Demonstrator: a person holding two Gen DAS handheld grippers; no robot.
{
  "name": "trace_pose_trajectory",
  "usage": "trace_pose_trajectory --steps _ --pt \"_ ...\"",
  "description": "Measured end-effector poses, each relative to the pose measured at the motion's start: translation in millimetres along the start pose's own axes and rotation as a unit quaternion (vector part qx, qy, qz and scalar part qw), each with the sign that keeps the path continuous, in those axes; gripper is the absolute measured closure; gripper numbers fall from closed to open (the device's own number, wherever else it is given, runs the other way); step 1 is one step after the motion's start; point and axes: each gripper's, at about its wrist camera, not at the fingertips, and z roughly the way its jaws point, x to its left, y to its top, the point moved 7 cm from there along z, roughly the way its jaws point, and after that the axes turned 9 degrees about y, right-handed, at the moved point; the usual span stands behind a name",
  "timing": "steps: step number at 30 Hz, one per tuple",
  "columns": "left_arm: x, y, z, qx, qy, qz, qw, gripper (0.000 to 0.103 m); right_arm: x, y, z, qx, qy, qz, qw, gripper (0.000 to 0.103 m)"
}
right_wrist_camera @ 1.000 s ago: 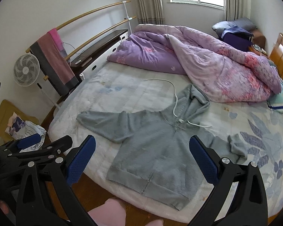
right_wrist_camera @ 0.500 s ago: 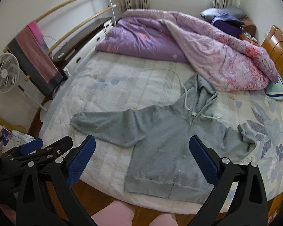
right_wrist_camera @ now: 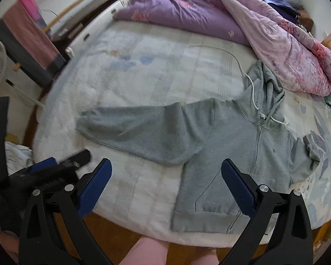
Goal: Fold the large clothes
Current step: 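Move the left tool to the hoodie sleeve cuff and close on it, then lift the sleeve cuff with the left tool and lay it across the hoodie body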
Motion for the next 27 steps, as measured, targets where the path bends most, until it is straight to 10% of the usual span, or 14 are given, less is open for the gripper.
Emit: trace_pose_trajectory --steps 14,27 --pt "95.0 71.8 157.4 0.038 -0.006 -0.159 0.9865 0.006 1.9 25.2 121.9 0.066 -0.016 0.040 0.997 0.007" --pt "125.9 103.8 193.9 0.001 0.004 -0.182 0.9832 0.084 -7.2 1.4 150.8 0.124 -0.022 0.023 0.992 0.007"
